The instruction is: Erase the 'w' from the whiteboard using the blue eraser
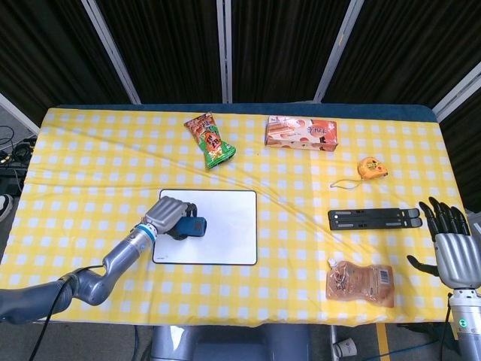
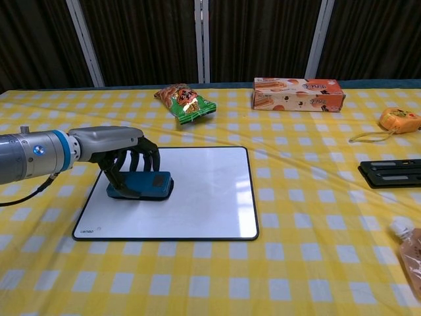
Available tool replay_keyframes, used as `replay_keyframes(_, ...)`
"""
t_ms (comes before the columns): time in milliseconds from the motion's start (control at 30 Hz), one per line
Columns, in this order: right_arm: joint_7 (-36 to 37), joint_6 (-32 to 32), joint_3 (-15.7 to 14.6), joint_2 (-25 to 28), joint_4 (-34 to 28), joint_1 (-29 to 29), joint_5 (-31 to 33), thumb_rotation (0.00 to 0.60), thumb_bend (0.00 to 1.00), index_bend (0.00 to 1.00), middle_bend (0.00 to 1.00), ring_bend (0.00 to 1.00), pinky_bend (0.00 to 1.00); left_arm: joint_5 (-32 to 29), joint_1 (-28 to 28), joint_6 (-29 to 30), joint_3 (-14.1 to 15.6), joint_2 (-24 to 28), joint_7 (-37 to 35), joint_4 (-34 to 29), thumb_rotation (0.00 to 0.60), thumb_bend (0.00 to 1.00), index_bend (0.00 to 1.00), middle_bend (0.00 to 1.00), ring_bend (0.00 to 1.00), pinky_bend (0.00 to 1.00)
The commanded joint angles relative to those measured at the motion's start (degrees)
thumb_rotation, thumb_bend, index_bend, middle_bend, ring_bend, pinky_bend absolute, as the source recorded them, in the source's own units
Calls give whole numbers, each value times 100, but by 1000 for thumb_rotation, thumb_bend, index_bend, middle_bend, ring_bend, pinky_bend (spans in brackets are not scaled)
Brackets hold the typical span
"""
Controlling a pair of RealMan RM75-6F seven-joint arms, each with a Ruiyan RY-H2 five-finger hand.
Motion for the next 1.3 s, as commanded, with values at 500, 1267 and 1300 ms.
replay_keyframes(500,17,23,-2,7,5,-13,-11,600,0,0,0,0,0,8,10,0,43,43,-183,6,600,280,500,404,491,526)
replay_keyframes(1267,-52,29,-13,-10,-34,-6,-34,600,0,0,0,0,0,515,77,2,215,331,-487,-392,600,280,500,403,491,526)
replay_keyframes(1300,-44,32,-13,-6,-35,-9,-35,600,0,0,0,0,0,549,74,14,229,346,-468,-464,600,280,500,404,491,526)
